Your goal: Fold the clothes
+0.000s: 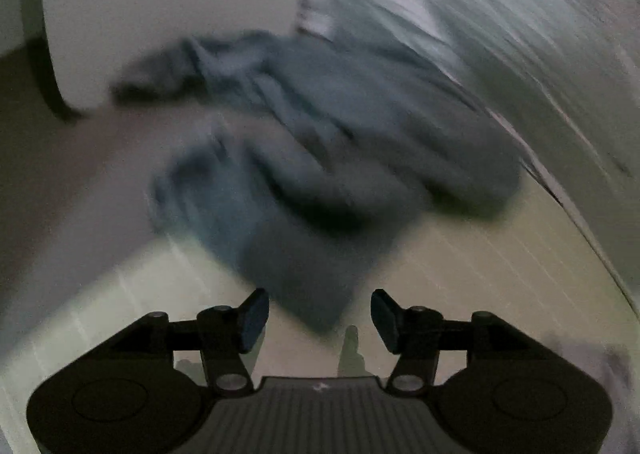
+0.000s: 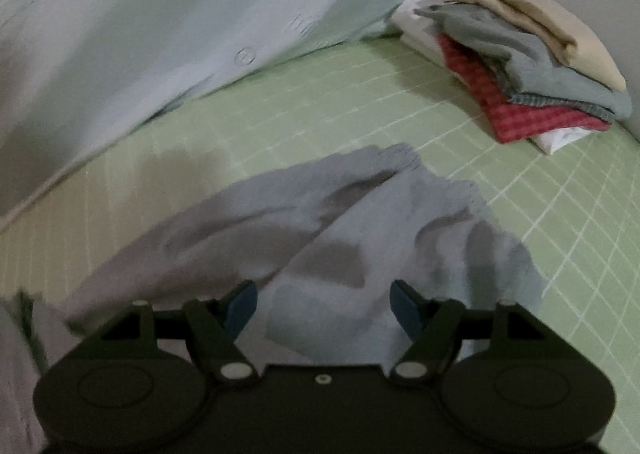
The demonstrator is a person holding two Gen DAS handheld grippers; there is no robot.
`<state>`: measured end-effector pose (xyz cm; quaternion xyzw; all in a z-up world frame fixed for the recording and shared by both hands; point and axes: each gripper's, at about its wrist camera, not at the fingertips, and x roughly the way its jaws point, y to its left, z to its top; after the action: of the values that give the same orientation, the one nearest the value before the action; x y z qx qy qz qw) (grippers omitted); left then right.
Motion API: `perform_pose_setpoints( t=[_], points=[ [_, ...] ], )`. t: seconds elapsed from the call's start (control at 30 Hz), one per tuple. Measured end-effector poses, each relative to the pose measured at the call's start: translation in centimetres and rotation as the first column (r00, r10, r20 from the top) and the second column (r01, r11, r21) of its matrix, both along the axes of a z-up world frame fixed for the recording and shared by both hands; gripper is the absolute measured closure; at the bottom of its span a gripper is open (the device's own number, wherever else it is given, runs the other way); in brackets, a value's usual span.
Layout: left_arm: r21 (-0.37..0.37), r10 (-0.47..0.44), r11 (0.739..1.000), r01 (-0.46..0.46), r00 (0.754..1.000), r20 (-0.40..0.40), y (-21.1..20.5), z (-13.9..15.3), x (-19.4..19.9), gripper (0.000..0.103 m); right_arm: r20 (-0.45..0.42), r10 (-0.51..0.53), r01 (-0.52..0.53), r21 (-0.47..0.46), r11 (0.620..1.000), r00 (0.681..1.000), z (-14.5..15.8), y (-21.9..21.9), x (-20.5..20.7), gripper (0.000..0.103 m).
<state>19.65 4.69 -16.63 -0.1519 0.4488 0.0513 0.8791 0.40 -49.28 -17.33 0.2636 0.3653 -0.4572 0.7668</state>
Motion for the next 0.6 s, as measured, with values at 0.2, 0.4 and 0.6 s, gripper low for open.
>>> perform_pose_setpoints(
  t=[0.2, 0.4, 0.6],
  points=[
    [-0.13, -0.178, 0.977, 0.171, 0.983, -0.044, -5.0, -0.2, -5.6, 0.04, -0.012, -0.03, 0.03, 0.022, 0.999, 0.999, -1.1, -3.2, 0.7, 0.026],
    [-0.156, -0.28, 0.951, 0.268, 0.958, -0.056, -8.2, -0.2, -9.4, 0.026, 0.015, -0.004, 0.003, 0.119, 0.993, 1.0, -2.9, -4.8, -1.0, 0.073],
    [-0.161, -0.213, 0.969, 0.188, 0.965, -0.151, -8.1, -2.5, -10.6, 0.039, 0.145, 0.011, -0.027, 0.108, 0.994, 0.989, -2.1, -5.1, -5.3, 0.102]
  ],
)
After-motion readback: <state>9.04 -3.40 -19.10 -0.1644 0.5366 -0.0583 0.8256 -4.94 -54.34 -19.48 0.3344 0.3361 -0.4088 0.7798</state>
